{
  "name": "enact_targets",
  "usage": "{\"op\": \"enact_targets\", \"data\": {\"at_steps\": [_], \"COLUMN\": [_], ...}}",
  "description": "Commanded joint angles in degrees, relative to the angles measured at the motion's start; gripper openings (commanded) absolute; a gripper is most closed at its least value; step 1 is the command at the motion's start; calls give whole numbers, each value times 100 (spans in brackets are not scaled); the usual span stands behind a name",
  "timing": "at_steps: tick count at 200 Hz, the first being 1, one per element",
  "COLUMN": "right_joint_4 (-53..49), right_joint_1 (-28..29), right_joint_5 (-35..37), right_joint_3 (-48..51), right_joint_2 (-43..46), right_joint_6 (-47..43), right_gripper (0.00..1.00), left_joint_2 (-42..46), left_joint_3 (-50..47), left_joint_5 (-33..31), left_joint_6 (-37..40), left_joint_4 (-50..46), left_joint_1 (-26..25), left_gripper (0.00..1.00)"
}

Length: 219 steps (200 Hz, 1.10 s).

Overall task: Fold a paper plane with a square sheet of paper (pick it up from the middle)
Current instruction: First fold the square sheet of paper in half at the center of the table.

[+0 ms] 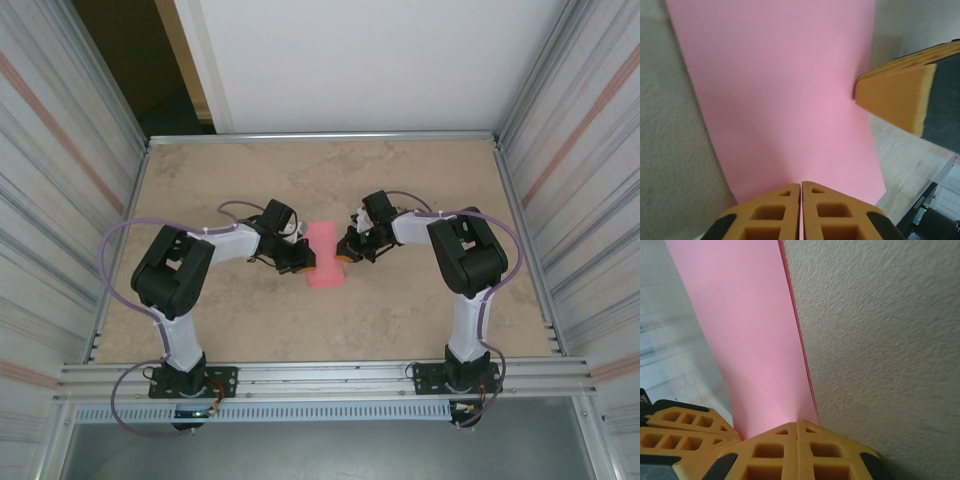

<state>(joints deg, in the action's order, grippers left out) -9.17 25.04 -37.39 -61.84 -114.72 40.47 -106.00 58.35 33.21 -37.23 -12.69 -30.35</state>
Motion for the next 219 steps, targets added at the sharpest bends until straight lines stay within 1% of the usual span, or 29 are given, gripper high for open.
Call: {"op": "enact_targets", "data": {"at_steps": [1,29,64,86,106,127,162,184,219], "right_joint_4": [-1084,-1092,-1099,-1157,-1197,-1206,-1181,-1175,-1171], "right_joint_1": [-60,-61,-60,-25,-24,-32,-25,-21,-29], "right_joint_5": [2158,2175,2165,2214,2214,2227,2218,2221,2219], "right_joint_3": [682,691,691,672,648,632,642,657,648], "right_joint_2": [-1118,-1099,-1086,-1037,-1022,-1060,-1101,-1092,-1109], "right_joint_6": [130,137,137,103,80,84,110,104,99], "right_gripper": [0,0,0,0,0,0,0,0,0], "left_joint_2": [-47,135,676,1168,1358,1138,377,131,187], "left_joint_3": [-117,-369,-851,-886,-882,-709,-221,-160,-449], "left_joint_5": [-101,-509,-492,-532,-323,-248,-265,-306,-356], "left_joint_6": [245,357,331,174,-192,-487,-533,-452,-247], "left_joint_4": [-413,-682,-677,-664,-242,124,89,-92,-406], "left_joint_1": [36,180,584,585,436,56,-380,-474,-471], "left_gripper": [11,11,10,11,11,11,10,10,10]}}
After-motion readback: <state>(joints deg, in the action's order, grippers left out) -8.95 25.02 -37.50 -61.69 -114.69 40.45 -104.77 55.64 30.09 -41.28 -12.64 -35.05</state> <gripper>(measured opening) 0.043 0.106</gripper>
